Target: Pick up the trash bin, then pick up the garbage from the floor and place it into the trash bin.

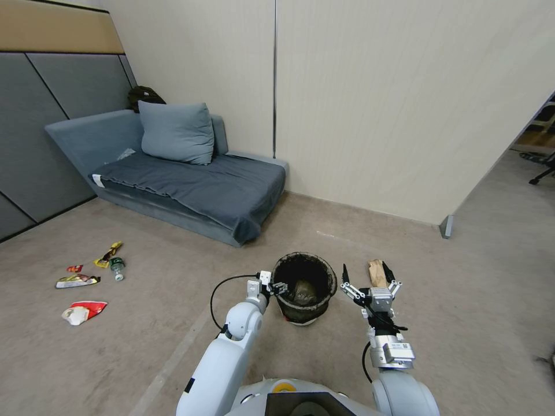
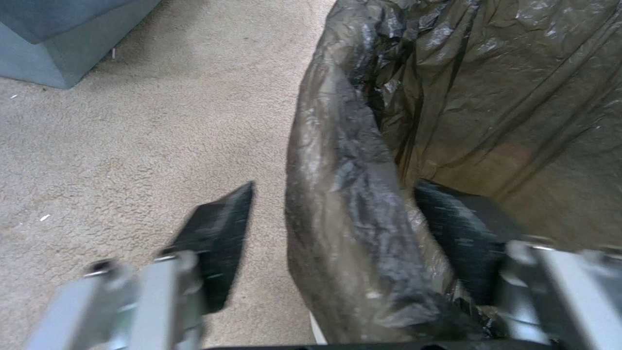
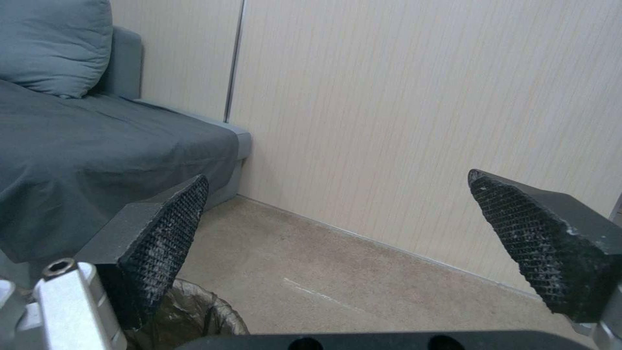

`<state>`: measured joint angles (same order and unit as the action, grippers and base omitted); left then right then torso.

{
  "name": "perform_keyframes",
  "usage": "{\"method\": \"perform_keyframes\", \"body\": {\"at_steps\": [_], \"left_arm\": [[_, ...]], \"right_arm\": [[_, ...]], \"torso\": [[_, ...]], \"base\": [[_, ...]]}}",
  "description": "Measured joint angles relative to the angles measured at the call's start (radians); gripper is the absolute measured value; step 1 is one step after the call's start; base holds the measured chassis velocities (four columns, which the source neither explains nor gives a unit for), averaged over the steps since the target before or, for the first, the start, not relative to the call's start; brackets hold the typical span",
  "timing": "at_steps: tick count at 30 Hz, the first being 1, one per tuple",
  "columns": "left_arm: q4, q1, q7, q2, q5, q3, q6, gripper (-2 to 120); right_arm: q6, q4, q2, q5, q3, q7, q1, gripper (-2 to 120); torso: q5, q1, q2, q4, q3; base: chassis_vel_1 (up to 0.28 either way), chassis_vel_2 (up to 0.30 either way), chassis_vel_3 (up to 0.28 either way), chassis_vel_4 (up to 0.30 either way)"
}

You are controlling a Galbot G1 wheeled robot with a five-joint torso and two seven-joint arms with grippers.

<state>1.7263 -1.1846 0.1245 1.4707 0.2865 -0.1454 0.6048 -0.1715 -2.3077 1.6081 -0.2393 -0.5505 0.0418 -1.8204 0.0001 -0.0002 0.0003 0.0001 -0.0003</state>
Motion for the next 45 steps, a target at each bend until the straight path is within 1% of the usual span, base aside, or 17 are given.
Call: {"method": "perform_keyframes", "body": {"at_steps": [3,4,5,6,8,9,10,12,13,15,25,34,38,41,42,44,45], "left_arm": [[0.000,-0.001,0.008,0.002,0.001,0.006,0.000,47],[0.000,-0.001,0.010,0.002,0.001,0.008,0.000,43],[0.000,-0.001,0.010,0.002,0.001,0.008,0.000,43],[-0.002,-0.002,0.016,0.003,0.001,0.012,0.000,35],[-0.003,-0.004,0.022,0.005,0.002,0.017,0.000,28],[-0.003,-0.004,0.022,0.005,0.002,0.017,0.000,28],[-0.005,-0.006,0.027,0.006,0.002,0.019,0.001,21],[-0.007,-0.006,0.032,0.007,0.001,0.020,0.002,13],[-0.007,-0.006,0.032,0.007,0.001,0.020,0.002,13],[-0.011,-0.009,0.037,0.008,0.001,0.021,0.002,5],[-0.013,-0.016,0.047,0.012,-0.004,0.018,0.002,4],[-0.009,-0.022,0.047,0.018,-0.030,-0.004,0.002,4],[0.013,-0.024,0.046,0.017,-0.033,-0.022,0.007,4],[0.046,-0.035,0.039,0.010,-0.050,-0.046,0.007,4],[0.046,-0.035,0.039,0.010,-0.050,-0.046,0.007,4],[0.080,-0.045,0.034,0.002,-0.075,-0.067,0.000,4],[0.106,-0.055,0.031,-0.001,-0.089,-0.082,-0.004,3]], "right_arm": [[0.000,0.000,0.000,-0.002,0.002,0.000,0.000,100],[0.000,0.000,0.000,-0.002,0.002,0.000,0.000,100],[0.000,0.000,0.000,-0.002,0.002,0.000,0.000,100],[0.000,0.000,0.000,-0.003,0.002,0.000,0.000,100],[0.000,0.000,0.000,-0.003,0.002,0.000,-0.001,100],[0.000,0.000,0.000,-0.003,0.002,0.000,-0.001,100],[0.000,0.000,0.000,-0.003,0.002,0.000,-0.001,100],[0.000,0.000,0.000,-0.004,0.003,0.000,-0.001,100],[0.000,0.000,0.000,-0.004,0.003,0.000,-0.001,100],[0.000,0.000,0.000,-0.004,0.003,0.000,-0.001,100],[-0.001,0.000,0.000,-0.005,0.004,0.000,-0.001,100],[-0.005,0.001,0.000,-0.011,0.007,0.004,-0.001,100],[-0.019,0.003,0.000,-0.024,0.019,0.014,0.000,100],[-0.021,0.004,0.000,-0.027,0.020,0.016,0.000,100],[-0.021,0.004,0.000,-0.027,0.020,0.016,0.000,100],[-0.023,0.004,0.000,-0.028,0.022,0.016,0.000,100],[-0.025,0.004,0.000,-0.030,0.025,0.016,0.001,100]], "torso": [[-0.0001,0.000,0.000,0.0000,0.000],[0.0000,0.000,0.000,-0.0001,0.000],[0.0000,0.000,0.000,-0.0001,0.000],[0.0000,0.000,0.000,0.0000,0.000],[0.0000,0.000,0.000,0.0000,0.000],[0.0000,0.000,0.000,0.0000,0.000],[0.0000,0.000,0.000,0.0001,0.000],[0.0002,0.000,0.000,0.0001,0.000],[0.0002,0.000,0.000,0.0001,0.000],[-0.0001,0.000,0.000,0.0002,0.000],[-0.0001,0.000,0.000,0.0000,0.000],[-0.0004,0.000,0.000,-0.0002,0.000],[-0.0010,0.000,0.000,-0.0008,0.001],[-0.0015,0.000,-0.001,-0.0014,0.001],[-0.0015,0.000,-0.001,-0.0014,0.001],[0.0000,0.000,-0.001,-0.0011,0.001],[-0.0002,0.000,-0.001,-0.0004,0.001]], "base": [[0.000,0.000,0.000,0.000],[0.000,0.000,0.000,0.000],[0.000,0.000,0.000,0.000],[0.000,0.000,0.000,0.000],[0.000,0.000,0.000,0.000],[0.000,0.000,0.000,0.000],[0.000,0.000,0.000,0.000],[0.000,0.000,0.000,0.000],[0.000,0.000,0.000,0.000],[0.000,0.000,0.000,0.000],[0.000,0.000,0.000,0.000],[0.000,0.000,0.000,0.000],[0.000,0.000,0.000,0.000],[0.000,0.000,0.000,0.000],[0.000,0.000,0.000,0.000],[0.000,0.000,0.000,0.000],[0.000,0.000,0.000,0.000]]}}
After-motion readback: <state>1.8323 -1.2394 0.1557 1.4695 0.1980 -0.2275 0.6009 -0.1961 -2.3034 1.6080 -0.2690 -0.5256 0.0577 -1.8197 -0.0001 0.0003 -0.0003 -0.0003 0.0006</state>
